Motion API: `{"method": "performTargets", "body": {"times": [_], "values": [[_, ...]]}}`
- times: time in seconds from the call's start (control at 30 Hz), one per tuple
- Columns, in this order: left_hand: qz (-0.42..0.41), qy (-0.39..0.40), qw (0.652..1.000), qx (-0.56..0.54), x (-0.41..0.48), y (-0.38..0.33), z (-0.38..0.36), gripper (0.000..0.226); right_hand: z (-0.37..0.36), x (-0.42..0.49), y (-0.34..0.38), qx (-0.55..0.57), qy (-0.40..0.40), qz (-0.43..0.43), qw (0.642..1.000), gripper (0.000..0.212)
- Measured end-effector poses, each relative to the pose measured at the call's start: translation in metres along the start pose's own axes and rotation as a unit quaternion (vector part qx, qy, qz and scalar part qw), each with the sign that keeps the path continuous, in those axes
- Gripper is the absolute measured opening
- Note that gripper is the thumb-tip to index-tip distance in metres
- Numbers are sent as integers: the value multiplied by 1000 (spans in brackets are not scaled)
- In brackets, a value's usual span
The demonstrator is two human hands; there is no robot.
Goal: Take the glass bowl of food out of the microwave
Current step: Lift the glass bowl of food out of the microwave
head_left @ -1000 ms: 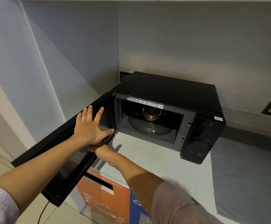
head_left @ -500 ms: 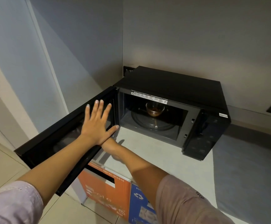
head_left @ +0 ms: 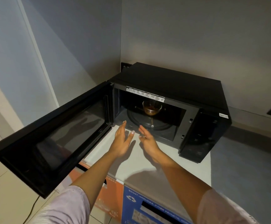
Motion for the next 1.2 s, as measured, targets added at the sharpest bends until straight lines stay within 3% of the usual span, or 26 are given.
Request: {"method": "performTargets", "body": {"times": [0.43,0.63,0.8,1.0,1.1,1.2], "values": [[21,-14,991,-133,97,-15,-52,65,95,46,-24,117,-111,1,987,59],[61,-19,944,-324,146,-12,-56,60,100,104,-27,195,-124,9,973,53],[83,1,941,-328,180,-1,-62,66,104,146,-26,173,-143,12,974,36],[27,11,958,-284,214,-6,-74,49,122,181,-31,119,-199,5,973,44],[41,17,957,-286,228,0,-79,49,127,195,-28,120,-198,21,973,52],[47,24,950,-309,237,1,-83,45,129,203,-30,159,-192,24,968,45]]}}
Point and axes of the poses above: each hand's wrist, its own x-axis towards the middle knuckle, its own z-axis out of the back of the hand, y = z × x, the point moved 10 cm from there along x, towards the middle knuckle
